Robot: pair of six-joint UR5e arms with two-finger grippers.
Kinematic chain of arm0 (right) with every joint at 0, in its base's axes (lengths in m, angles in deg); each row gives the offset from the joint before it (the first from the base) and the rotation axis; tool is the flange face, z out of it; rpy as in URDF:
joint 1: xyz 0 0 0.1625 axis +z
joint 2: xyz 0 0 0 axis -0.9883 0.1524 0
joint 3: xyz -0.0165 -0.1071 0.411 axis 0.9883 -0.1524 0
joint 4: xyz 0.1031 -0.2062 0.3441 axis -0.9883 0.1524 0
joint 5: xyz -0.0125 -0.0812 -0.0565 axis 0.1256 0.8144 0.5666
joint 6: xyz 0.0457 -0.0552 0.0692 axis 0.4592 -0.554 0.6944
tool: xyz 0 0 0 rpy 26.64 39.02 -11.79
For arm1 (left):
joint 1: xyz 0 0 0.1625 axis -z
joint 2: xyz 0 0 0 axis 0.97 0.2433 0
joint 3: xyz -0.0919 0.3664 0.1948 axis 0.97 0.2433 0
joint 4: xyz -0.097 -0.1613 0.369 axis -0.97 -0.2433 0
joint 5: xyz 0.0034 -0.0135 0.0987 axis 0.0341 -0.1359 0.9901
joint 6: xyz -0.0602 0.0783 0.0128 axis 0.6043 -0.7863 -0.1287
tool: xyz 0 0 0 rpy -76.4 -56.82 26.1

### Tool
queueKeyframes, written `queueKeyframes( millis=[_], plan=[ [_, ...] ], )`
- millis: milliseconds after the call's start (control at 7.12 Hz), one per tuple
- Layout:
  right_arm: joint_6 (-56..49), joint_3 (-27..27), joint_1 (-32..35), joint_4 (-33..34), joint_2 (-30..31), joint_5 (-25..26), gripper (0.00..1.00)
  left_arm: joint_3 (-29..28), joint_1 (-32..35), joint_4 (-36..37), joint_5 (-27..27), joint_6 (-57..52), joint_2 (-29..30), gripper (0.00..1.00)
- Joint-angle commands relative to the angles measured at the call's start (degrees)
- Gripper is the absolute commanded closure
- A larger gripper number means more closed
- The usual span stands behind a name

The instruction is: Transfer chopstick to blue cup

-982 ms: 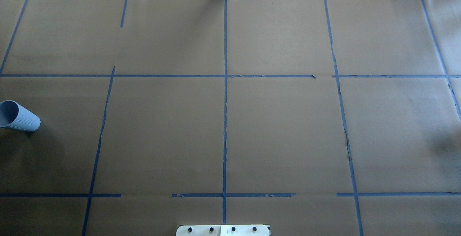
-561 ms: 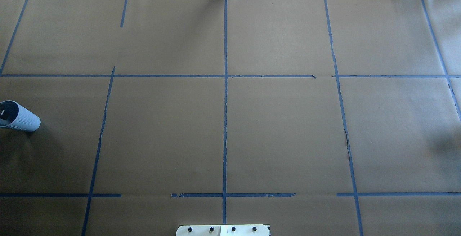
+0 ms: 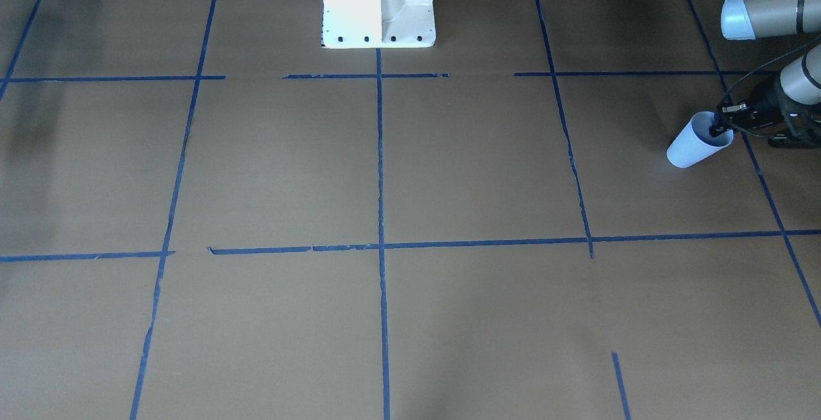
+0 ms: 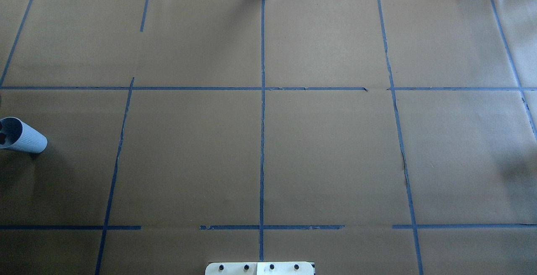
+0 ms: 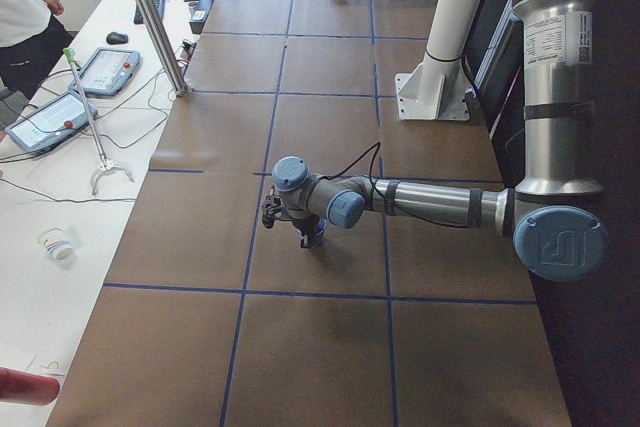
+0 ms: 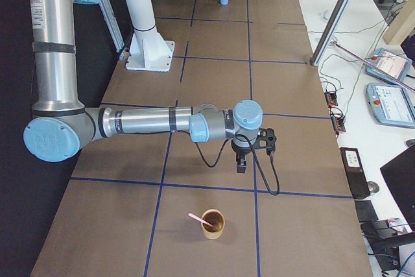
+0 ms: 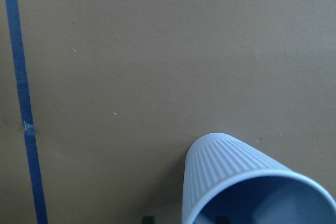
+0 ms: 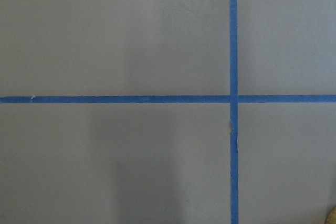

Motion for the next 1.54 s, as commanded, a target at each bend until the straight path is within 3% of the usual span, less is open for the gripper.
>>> queueKeyframes(
  millis=[0, 281, 561, 702, 842, 982, 1263, 1404],
  plan=[
    [-0.23, -0.05, -0.37, -1.36, 0.16, -0.14, 0.00, 2.81, -0.29, -2.70, 0.00, 11.11, 3.46, 1.00],
    [0.29, -0.13, -0.55, -3.20, 1.13, -0.31, 0.00, 5.71, -4.92, -2.27, -0.36, 28.30, 13.90, 1.00],
    [0.29, -0.22, -0.55, -3.21, 1.22, -0.22, 0.00, 6.26, -17.97, -0.35, 0.52, 51.39, 27.67, 1.00],
    [0.38, -0.40, -0.55, -3.21, 1.30, -0.22, 0.00, 5.47, -23.61, 5.93, 7.40, 56.65, 35.57, 1.00],
    [0.21, -0.48, -0.55, -3.21, 1.30, -0.14, 0.00, 5.29, -28.45, 15.82, 15.04, 56.70, 43.31, 1.00],
    [0.21, -0.57, -0.64, -3.21, 1.39, -0.14, 0.00, 2.68, -31.55, 17.92, 18.94, 56.70, 47.39, 1.00],
    [0.21, -0.57, -0.90, -3.21, 1.74, -0.14, 0.00, -7.05, -32.46, 17.86, 19.68, 56.61, 53.37, 1.00],
    [0.21, -0.57, -0.99, -3.21, 1.74, -0.14, 0.00, -7.97, -33.24, 17.86, 19.68, 56.61, 53.93, 0.98]
  ],
)
